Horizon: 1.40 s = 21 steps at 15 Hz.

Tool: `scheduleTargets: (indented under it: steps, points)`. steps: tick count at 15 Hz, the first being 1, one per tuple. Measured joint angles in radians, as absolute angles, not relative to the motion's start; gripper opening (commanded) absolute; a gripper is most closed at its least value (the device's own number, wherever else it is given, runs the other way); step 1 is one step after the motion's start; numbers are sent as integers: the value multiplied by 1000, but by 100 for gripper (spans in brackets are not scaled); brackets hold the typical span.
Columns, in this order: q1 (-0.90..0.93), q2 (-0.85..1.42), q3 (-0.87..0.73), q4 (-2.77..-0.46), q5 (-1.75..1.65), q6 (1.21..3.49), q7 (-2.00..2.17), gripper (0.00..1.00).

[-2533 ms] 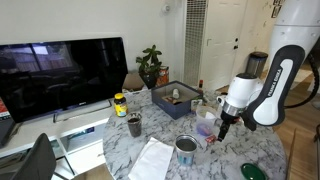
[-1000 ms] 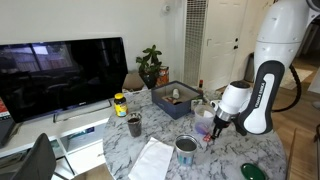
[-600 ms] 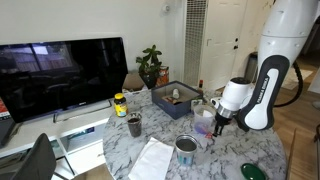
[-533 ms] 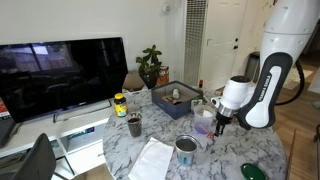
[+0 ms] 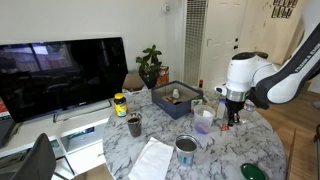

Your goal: Remove the silver cup from the clear cup and put two red sachets in the clear cup then place the silver cup back in the clear cup.

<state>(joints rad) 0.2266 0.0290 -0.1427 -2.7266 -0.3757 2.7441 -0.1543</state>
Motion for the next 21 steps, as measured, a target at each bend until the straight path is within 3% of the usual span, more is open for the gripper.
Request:
scheduleTargets:
  steps: [6, 13, 14, 15, 17, 21]
  points:
    - [146, -177, -39, -2710, -342, 2693, -58, 0]
    - [41, -119, 67, -2623, -409, 2666, 250, 0]
    - [33, -104, 72, -2613, -423, 2665, 292, 5]
    - [27, -89, 75, -2604, -436, 2665, 325, 28]
    - [21, -57, 76, -2586, -457, 2665, 380, 32]
    - [18, -1, 73, -2550, -490, 2702, 458, 62]
